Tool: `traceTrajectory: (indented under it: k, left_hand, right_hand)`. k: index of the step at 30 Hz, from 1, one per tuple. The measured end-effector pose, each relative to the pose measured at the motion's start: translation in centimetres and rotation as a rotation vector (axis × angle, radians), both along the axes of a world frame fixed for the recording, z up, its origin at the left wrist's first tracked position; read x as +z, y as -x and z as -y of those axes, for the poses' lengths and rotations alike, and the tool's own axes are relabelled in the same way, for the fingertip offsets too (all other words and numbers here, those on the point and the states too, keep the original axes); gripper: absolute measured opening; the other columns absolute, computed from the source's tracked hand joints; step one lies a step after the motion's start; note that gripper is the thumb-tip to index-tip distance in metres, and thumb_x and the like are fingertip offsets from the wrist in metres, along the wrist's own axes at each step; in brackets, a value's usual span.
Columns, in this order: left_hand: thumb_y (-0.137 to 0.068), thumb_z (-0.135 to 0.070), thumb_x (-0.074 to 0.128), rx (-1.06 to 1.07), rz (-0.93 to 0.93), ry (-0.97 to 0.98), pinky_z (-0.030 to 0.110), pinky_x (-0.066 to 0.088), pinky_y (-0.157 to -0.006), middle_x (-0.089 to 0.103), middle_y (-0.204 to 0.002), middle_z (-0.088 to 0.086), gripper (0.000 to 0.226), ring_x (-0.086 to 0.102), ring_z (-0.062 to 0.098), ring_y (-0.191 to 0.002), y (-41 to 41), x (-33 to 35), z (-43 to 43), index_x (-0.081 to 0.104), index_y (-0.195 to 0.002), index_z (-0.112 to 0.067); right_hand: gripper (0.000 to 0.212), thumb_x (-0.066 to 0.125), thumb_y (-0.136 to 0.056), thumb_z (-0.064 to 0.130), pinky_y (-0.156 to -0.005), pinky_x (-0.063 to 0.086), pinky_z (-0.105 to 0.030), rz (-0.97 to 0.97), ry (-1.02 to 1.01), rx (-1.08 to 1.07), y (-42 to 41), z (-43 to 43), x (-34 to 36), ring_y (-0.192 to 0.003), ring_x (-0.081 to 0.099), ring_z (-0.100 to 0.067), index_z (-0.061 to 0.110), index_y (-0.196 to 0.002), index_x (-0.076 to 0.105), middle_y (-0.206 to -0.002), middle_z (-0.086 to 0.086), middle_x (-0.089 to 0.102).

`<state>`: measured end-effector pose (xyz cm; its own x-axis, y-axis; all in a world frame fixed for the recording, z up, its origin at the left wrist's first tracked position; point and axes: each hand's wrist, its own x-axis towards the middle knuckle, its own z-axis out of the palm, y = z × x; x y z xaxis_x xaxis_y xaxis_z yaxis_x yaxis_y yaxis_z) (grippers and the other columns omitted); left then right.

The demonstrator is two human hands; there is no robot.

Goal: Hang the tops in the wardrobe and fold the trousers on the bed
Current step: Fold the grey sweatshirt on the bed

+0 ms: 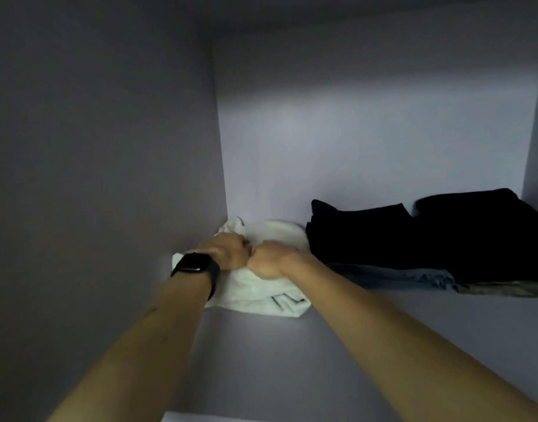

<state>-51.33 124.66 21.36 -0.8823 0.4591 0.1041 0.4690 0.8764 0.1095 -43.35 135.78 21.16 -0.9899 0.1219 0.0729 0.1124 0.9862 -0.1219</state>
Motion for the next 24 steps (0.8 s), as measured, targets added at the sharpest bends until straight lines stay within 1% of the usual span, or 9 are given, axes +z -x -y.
traceTrajectory:
  k: [2,5,8,11,13,16,18,20,24]
  left_hand:
    - [-0.094,-0.060,-0.004,-0.005,-0.106,0.132,0.044,0.023,-0.119,0.040,-0.158,0.003,0.079,0.038,0.027,-0.143,-0.8,-2.8,1.8,0.041,-0.151,-0.029]
    - [-0.064,-0.059,-0.028,-0.039,-0.204,0.206,0.043,0.015,-0.123,0.021,-0.167,-0.004,0.111,0.027,0.024,-0.149,0.0,-5.5,3.7,0.021,-0.159,-0.029]
    - [-0.071,-0.062,-0.022,-0.023,-0.221,0.206,0.043,0.016,-0.122,0.026,-0.165,-0.002,0.104,0.029,0.023,-0.149,-1.0,-5.6,3.9,0.028,-0.156,-0.028]
    - [-0.102,-0.051,0.012,-0.006,-0.588,0.276,0.045,0.021,-0.119,0.056,-0.144,0.008,0.068,0.045,0.028,-0.136,-4.2,-4.6,4.9,0.065,-0.132,-0.021]
    - [-0.099,-0.046,0.014,-0.058,-0.651,0.245,0.043,0.029,-0.113,0.065,-0.132,0.009,0.070,0.055,0.029,-0.125,-6.5,-3.7,5.5,0.076,-0.113,-0.017]
    - [-0.086,-0.053,-0.005,-0.054,-0.509,0.060,0.039,0.035,-0.109,0.058,-0.141,0.006,0.086,0.052,0.025,-0.130,-7.6,-5.0,5.8,0.063,-0.132,-0.026]
    - [-0.096,-0.057,-0.001,-0.034,-0.280,0.022,0.039,0.016,-0.123,0.030,-0.163,0.003,0.069,0.027,0.023,-0.149,-7.3,-6.7,6.3,0.024,-0.157,-0.037]
    - [-0.102,-0.060,0.006,-0.008,-0.074,-0.020,0.038,-0.006,-0.125,0.003,-0.169,-0.002,0.060,0.001,0.018,-0.155,-6.9,-7.5,6.7,-0.006,-0.158,-0.044]
    - [-0.103,-0.059,0.008,0.027,-0.011,-0.028,0.037,-0.013,-0.123,-0.004,-0.169,-0.002,0.059,-0.008,0.016,-0.155,-6.1,-7.1,5.5,-0.010,-0.157,-0.044]
  right_hand:
    - [0.060,0.020,-0.103,0.040,-0.122,0.013,-0.050,0.000,-0.099,-0.024,-1.3,0.9,-2.3,-0.150,0.024,-0.025,0.015,-0.156,0.031,-0.164,-0.006,0.027]
    - [0.062,0.013,-0.104,0.041,-0.122,0.012,-0.049,-0.043,-0.144,-0.057,-2.7,-0.1,-3.3,-0.151,0.018,-0.023,0.014,-0.158,0.024,-0.165,-0.004,0.021]
    - [0.060,0.014,-0.106,0.040,-0.122,0.012,-0.047,0.001,-0.134,-0.078,-4.3,-0.6,-3.2,-0.153,0.011,-0.022,0.014,-0.159,0.018,-0.166,-0.004,0.016]
    - [0.061,0.014,-0.106,0.042,-0.121,0.013,-0.049,0.019,-0.145,-0.149,-5.2,-0.1,-2.9,-0.154,0.006,-0.027,0.014,-0.160,0.012,-0.167,-0.007,0.010]
    - [0.064,0.012,-0.105,0.048,-0.121,0.008,-0.055,0.030,-0.167,-0.191,-5.6,1.2,-2.0,-0.154,-0.002,-0.034,0.018,-0.162,0.005,-0.168,-0.010,0.000]
    - [0.064,0.010,-0.103,0.057,-0.119,-0.003,-0.064,0.040,-0.157,-0.134,-6.7,3.2,-2.5,-0.152,-0.017,-0.041,0.036,-0.159,-0.011,-0.167,-0.005,-0.021]
    - [0.064,0.013,-0.104,0.055,-0.115,-0.008,-0.070,0.080,-0.177,-0.105,-7.8,3.6,-4.1,-0.148,-0.029,-0.041,0.038,-0.155,-0.021,-0.162,-0.004,-0.033]
    - [0.064,0.013,-0.105,0.052,-0.113,-0.015,-0.070,0.096,-0.175,-0.101,-8.0,3.1,-5.4,-0.143,-0.040,-0.036,0.038,-0.152,-0.028,-0.158,-0.001,-0.042]
    - [0.064,0.012,-0.104,0.052,-0.110,-0.021,-0.070,0.094,-0.130,-0.108,-7.0,2.9,-5.1,-0.141,-0.043,-0.035,0.038,-0.153,-0.027,-0.157,0.001,-0.042]
